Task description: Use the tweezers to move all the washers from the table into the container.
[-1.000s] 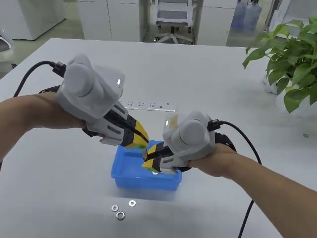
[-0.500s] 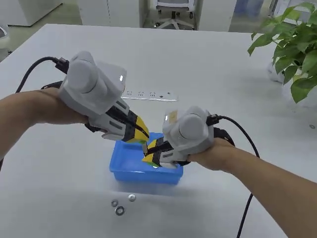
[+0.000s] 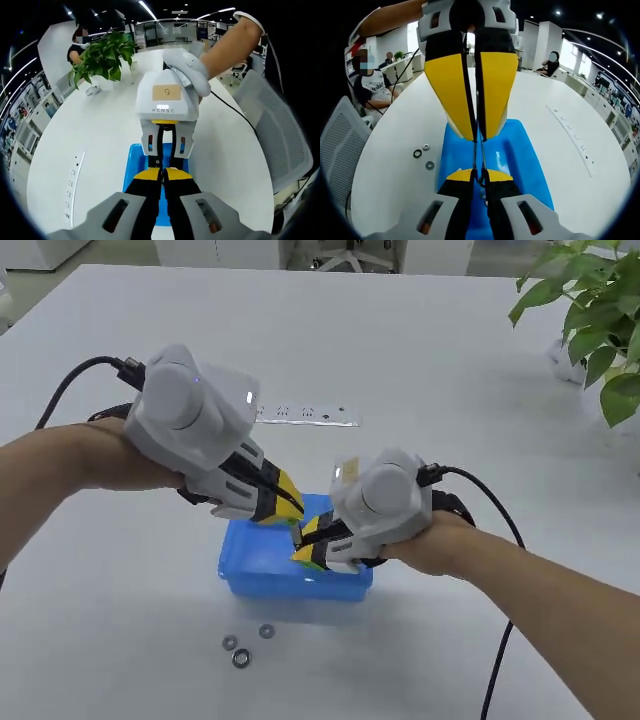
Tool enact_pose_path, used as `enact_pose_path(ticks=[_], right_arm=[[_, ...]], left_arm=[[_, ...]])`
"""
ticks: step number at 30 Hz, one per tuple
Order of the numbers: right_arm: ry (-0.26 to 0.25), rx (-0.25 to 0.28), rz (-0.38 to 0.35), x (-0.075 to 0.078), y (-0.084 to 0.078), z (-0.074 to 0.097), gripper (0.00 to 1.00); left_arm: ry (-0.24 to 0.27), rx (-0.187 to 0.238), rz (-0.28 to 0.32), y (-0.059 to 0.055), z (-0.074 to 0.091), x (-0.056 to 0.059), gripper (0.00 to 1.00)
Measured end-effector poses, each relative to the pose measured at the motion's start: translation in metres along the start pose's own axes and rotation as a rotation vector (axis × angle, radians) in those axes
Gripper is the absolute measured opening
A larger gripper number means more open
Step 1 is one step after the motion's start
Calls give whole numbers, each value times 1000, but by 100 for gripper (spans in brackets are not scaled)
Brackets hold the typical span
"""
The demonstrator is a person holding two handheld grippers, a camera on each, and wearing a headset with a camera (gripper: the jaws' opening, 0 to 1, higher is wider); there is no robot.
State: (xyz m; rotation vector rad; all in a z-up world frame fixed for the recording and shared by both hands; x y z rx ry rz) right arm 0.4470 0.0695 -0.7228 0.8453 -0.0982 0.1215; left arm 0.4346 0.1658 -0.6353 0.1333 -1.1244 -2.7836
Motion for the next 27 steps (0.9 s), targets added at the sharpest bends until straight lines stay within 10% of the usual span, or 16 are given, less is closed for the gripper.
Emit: enact_pose_path(ticks=[27], right_arm=[[-19,1,8,-5,7,10,11]], left_arm=[[6,9,-9,8,9,8,6]])
Point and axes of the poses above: the centre of the closed fingertips' face, and the gripper's own axes: z roughly backward along the fingers, x roughly to its right, y roughly out of its top, the point moved 9 cm from there along z, roughly backward along the fingers, and after that the axes turned 6 degrees about z, right-handed, at the moved point
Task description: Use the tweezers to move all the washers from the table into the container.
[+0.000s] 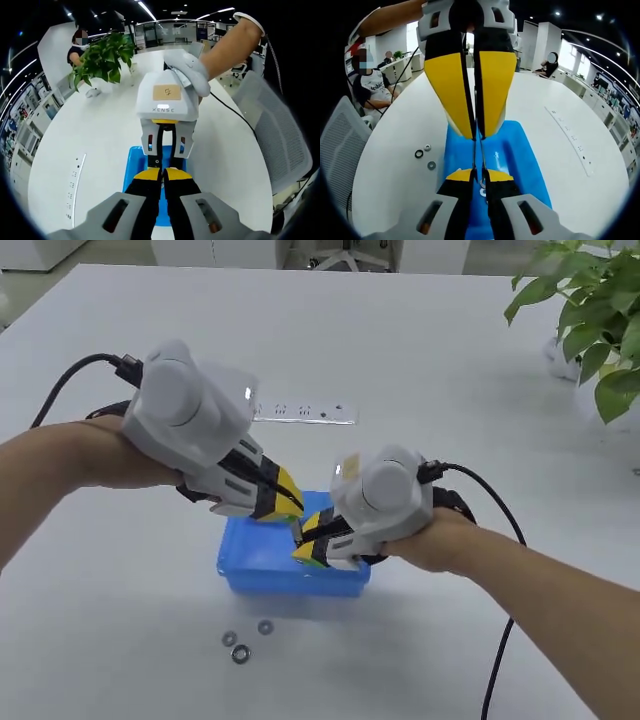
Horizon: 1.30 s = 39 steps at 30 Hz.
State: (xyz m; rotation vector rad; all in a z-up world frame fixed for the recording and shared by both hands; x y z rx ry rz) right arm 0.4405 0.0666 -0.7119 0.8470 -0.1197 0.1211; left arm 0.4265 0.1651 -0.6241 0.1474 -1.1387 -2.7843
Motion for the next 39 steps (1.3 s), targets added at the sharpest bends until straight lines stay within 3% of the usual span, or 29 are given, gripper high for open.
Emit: enact_pose_path(ticks=[13,25,39], right_arm=[[-24,10,23,-7,16,13,11],[-35,30,33,-23,31,22,11],[-20,40,34,-44,36,18,11]], left_arm=[[16,4,-17,13,16,12,6],[27,0,-33,20,30,31,6],[25,-3,-21,15,35,52,6]])
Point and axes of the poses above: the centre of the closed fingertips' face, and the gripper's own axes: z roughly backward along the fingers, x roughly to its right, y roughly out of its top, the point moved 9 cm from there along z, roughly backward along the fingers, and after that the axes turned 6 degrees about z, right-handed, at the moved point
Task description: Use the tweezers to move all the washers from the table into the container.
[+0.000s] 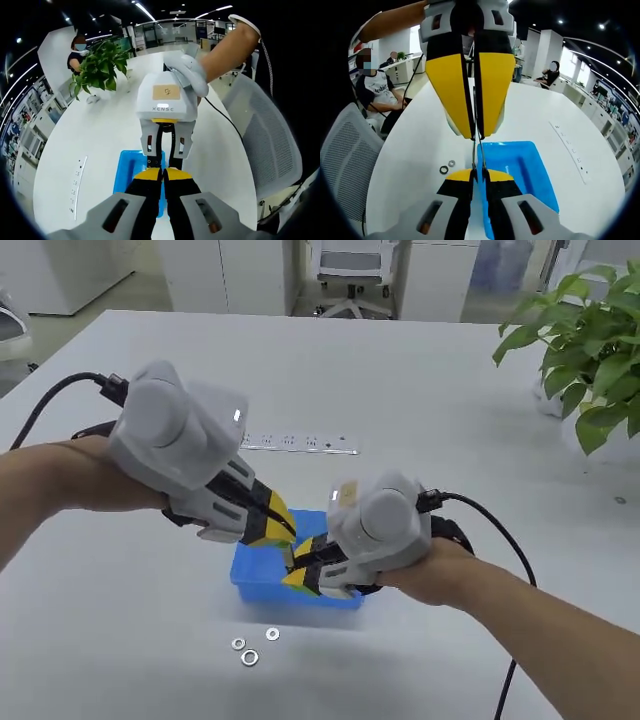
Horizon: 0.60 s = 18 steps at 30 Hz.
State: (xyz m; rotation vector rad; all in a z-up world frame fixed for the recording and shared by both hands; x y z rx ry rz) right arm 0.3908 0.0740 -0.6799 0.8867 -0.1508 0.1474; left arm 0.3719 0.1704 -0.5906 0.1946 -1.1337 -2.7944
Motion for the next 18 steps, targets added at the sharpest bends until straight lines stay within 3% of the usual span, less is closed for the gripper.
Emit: enact_pose_path(ticks=[18], right_arm=[[32,6,-2,-22,-5,-16,12]], left_arm=[[-27,-20,34,-18,-4,18,6]])
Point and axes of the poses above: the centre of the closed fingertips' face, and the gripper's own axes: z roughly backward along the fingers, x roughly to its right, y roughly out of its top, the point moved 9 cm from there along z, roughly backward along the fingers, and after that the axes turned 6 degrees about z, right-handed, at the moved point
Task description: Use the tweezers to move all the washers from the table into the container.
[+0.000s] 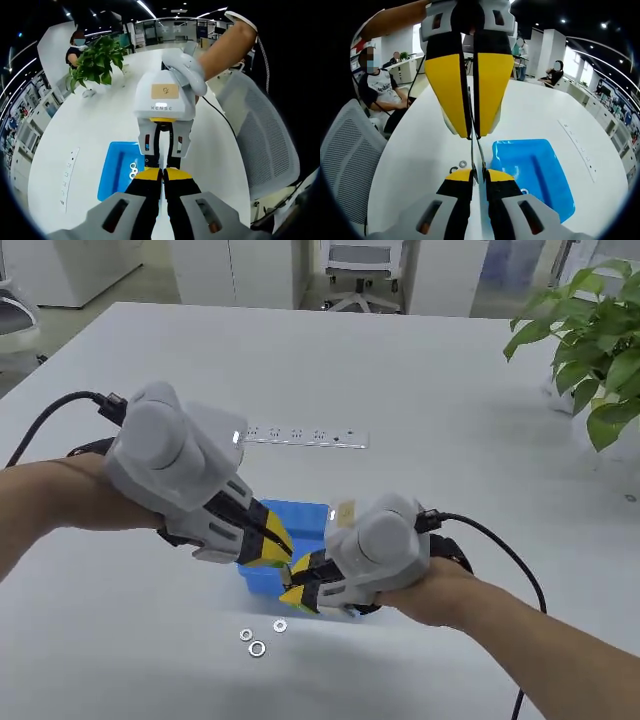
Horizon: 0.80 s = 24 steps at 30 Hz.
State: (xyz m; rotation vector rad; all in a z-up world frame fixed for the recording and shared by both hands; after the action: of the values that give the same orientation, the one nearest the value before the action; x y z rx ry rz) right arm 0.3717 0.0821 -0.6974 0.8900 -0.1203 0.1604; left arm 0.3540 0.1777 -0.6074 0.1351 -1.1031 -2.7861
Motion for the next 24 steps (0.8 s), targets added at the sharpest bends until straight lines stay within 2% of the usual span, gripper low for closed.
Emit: enact_pose_path(ticks=[11,24], right_arm=[[25,-5,-12,-10,-11,-13,12],[50,-5,-26,-12,-17,-27,12]], left_arm=[[-32,-14,25,-14,-11,3,6],[-46,-25,55,-28,-16,3,6]])
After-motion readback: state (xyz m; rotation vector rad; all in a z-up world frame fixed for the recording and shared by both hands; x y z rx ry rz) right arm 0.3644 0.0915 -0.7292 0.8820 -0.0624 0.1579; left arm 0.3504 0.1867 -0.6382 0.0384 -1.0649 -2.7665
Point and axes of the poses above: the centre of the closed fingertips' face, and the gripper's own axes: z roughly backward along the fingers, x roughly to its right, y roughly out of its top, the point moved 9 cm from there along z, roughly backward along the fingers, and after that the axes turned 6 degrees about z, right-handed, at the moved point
